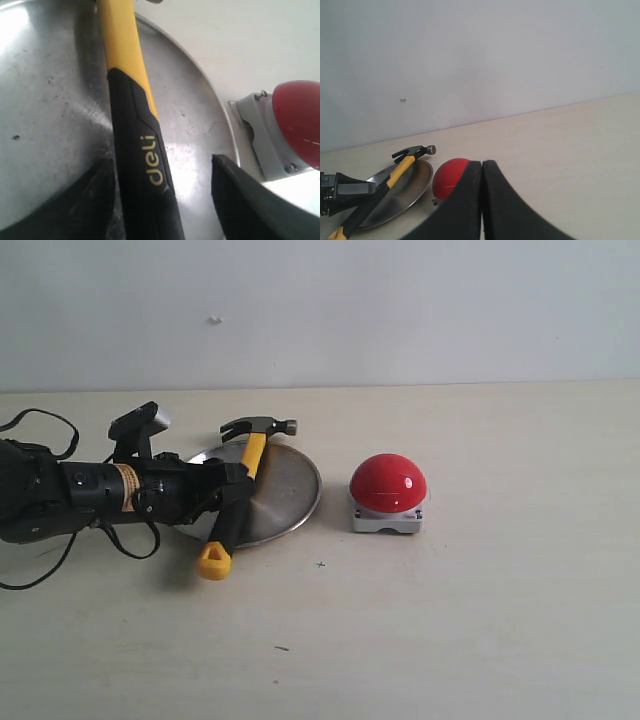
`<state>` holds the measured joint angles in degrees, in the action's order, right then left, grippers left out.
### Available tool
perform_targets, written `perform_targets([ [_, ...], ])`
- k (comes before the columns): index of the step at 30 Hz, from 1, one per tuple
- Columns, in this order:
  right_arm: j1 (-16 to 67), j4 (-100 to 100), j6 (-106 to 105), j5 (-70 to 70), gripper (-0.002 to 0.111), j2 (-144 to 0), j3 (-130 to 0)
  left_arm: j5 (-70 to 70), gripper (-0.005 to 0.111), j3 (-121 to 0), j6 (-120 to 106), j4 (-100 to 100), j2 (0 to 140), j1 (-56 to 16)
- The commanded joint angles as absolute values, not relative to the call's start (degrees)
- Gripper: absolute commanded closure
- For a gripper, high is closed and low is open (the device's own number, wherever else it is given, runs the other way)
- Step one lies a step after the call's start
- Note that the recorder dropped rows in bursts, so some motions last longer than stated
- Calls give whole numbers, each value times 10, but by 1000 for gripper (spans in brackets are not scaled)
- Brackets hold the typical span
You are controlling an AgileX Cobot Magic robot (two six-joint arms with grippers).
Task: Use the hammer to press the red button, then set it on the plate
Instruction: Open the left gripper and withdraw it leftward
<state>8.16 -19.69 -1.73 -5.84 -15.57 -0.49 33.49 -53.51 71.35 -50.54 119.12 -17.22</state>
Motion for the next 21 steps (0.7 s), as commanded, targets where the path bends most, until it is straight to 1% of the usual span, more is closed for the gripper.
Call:
perform_targets([
  [1,80,-195,-18,-58,108,-153,-3,345,51,-540,710,-508,1186,-173],
  [4,80,-195,-18,-58,108,-153,-3,342,54,-540,710,-513,1179,-171],
  [7,80,-195,-18,-58,108,-153,-3,329,61,-540,710,-526,1167,-171],
  [11,80,-195,-18,-58,108,-153,-3,322,75,-528,710,-526,1145,-171],
  [13,80,-195,-18,-58,108,-153,-3,322,83,-524,710,-532,1135,-171],
  [16,80,-195,-18,-58,108,-153,-3,322,105,-513,710,-552,1110,-171],
  [17,80,-195,-18,-58,108,-153,-3,322,106,-508,710,-554,1103,-171],
  [21,80,-195,-18,-58,108,-153,-3,304,107,-470,645,-506,1033,-171],
])
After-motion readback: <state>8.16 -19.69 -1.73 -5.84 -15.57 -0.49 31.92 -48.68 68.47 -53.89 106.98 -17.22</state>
